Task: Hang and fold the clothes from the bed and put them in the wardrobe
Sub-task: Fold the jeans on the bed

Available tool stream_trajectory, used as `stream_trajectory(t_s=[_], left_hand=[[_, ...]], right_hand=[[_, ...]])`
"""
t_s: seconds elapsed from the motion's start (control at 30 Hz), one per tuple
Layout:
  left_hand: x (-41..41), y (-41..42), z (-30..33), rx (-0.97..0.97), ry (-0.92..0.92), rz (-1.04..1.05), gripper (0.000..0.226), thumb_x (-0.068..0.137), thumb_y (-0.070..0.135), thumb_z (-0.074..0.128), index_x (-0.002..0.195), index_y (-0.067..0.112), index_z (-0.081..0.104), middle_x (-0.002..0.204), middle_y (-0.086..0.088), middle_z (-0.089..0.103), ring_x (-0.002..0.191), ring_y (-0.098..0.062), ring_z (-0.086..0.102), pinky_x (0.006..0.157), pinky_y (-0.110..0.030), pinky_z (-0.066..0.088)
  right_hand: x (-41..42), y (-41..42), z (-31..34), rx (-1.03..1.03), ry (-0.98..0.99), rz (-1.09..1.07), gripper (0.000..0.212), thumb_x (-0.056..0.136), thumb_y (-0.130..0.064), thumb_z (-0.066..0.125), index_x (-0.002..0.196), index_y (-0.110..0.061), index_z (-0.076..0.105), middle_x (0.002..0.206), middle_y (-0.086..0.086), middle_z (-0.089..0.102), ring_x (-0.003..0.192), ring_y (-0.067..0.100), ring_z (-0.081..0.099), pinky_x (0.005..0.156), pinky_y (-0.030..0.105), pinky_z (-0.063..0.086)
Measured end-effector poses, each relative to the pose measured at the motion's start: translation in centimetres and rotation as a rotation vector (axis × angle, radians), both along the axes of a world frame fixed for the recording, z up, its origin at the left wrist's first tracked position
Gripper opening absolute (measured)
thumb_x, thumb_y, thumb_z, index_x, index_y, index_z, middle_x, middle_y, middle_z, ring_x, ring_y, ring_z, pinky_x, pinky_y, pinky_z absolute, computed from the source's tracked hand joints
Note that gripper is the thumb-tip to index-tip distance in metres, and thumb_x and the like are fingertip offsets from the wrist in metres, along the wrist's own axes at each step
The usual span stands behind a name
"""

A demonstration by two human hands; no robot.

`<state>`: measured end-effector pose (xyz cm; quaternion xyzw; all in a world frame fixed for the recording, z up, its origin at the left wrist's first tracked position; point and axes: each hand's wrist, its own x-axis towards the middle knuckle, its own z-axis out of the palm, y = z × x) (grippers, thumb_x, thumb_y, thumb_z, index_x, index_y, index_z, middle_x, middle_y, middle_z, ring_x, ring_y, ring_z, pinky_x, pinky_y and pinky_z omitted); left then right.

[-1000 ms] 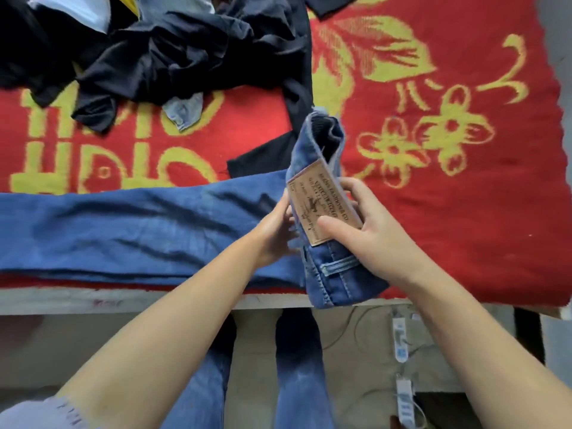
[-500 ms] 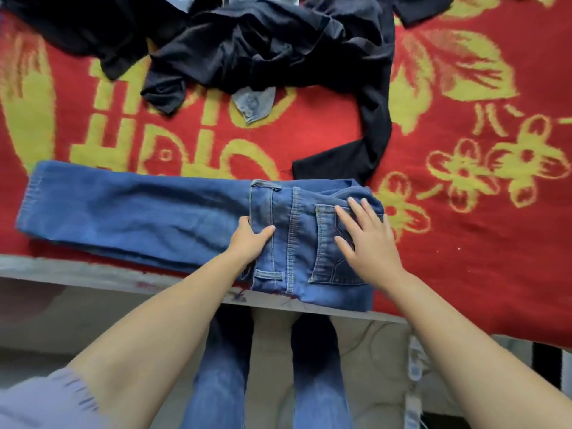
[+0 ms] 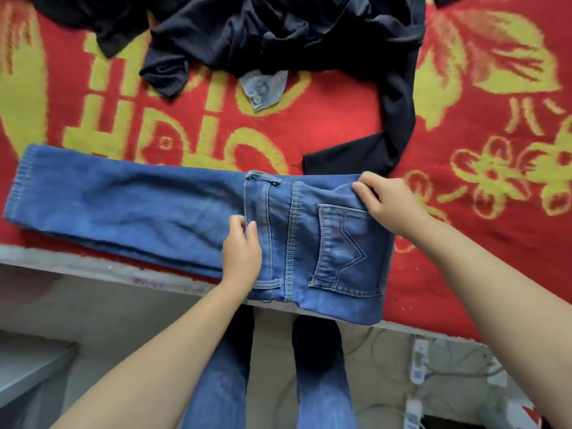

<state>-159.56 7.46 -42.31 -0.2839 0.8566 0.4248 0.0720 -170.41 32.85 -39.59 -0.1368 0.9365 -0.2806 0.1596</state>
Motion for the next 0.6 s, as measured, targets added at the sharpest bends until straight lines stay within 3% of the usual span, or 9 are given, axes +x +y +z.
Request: stream_trajectory(t_s=[0.07,0.17,0.27,0.33,0.4,0.5,0.53,0.6], left_hand=[[-0.5,0.0,0.0,-0.021,0.047,-0.048,0.008,0.100,0.018,0.041,0.095,0.012,0.039,0.066,0.003,0.045,0.067,-0.031,0.043,0.059,-0.034,0.018],[-1.1,-0.7,-1.4,-0.099,-0.082,-0.186,0.011,0.102,0.021,0.038,0.096,0.012,0.037,0.074,-0.011,0.053,0.076,-0.041,0.052,0.061,-0.038,0.027],[-1.7,-1.3,-2.9,-0.246,-0.197,-0.230,0.017,0.103,0.028,0.034,0.098,0.011,0.036,0.088,-0.016,0.059,0.085,-0.043,0.055,0.065,-0.039,0.030],[-1.3,-1.5,-2.8,-0.290,-0.217,-0.238,0.020,0.102,0.028,0.037,0.106,0.009,0.043,0.098,-0.014,0.057,0.095,-0.041,0.055,0.070,-0.041,0.034],[-0.2,-1.6,-2.2,-0.361,-0.158,-0.241,0.035,0.098,0.024,0.048,0.127,0.005,0.047,0.120,-0.017,0.053,0.113,-0.039,0.050,0.089,-0.048,0.037],[1.0,0.7,-0.1,-0.473,0.046,-0.413,0.058,0.092,0.023,0.057,0.144,0.007,0.038,0.146,-0.020,0.038,0.135,-0.037,0.036,0.109,-0.061,0.019],[0.9,2.1,0.4,-0.407,0.049,-0.467,0.061,0.093,0.028,0.053,0.148,0.013,0.031,0.153,-0.018,0.027,0.142,-0.035,0.024,0.110,-0.063,0.011],[0.2,4.9,1.0,-0.142,-0.115,-0.435,0.064,0.097,0.044,0.041,0.152,0.032,0.011,0.161,-0.005,-0.001,0.148,-0.026,-0.004,0.110,-0.062,-0.002]], right_hand=[[-1.0,0.7,-0.1,0.041,-0.020,-0.075,0.030,0.099,-0.028,0.045,0.072,-0.016,0.044,0.068,0.016,0.057,0.072,0.040,0.058,0.064,0.044,0.043],[-2.4,0.3,-2.0,0.324,-0.136,-0.092,0.037,0.101,-0.036,0.040,0.072,-0.014,0.045,0.085,0.020,0.064,0.088,0.040,0.059,0.067,0.040,0.038],[-2.4,-0.5,-3.2,0.402,-0.130,-0.128,0.031,0.100,-0.040,0.041,0.091,-0.014,0.056,0.099,0.015,0.066,0.099,0.036,0.058,0.074,0.039,0.035],[-1.4,0.9,-2.9,0.221,-0.144,-0.288,0.030,0.097,-0.036,0.049,0.118,-0.015,0.056,0.111,0.010,0.063,0.111,0.032,0.053,0.090,0.041,0.037],[1.0,3.2,-2.3,-0.026,-0.220,-0.495,0.049,0.095,-0.034,0.055,0.137,-0.012,0.043,0.127,0.013,0.054,0.119,0.027,0.049,0.103,0.038,0.037],[6.5,4.7,-2.0,-0.237,-0.552,-0.742,0.061,0.094,-0.038,0.056,0.144,-0.013,0.033,0.136,0.011,0.050,0.101,0.012,0.057,0.091,0.021,0.045],[8.0,4.4,-2.2,-0.303,-0.699,-0.785,0.061,0.093,-0.040,0.056,0.143,-0.015,0.034,0.136,0.007,0.051,0.098,0.008,0.057,0.089,0.023,0.047],[9.5,3.2,-2.5,-0.456,-0.900,-0.834,0.054,0.091,-0.041,0.058,0.139,-0.020,0.042,0.128,-0.005,0.060,0.099,0.003,0.061,0.083,0.030,0.051]])
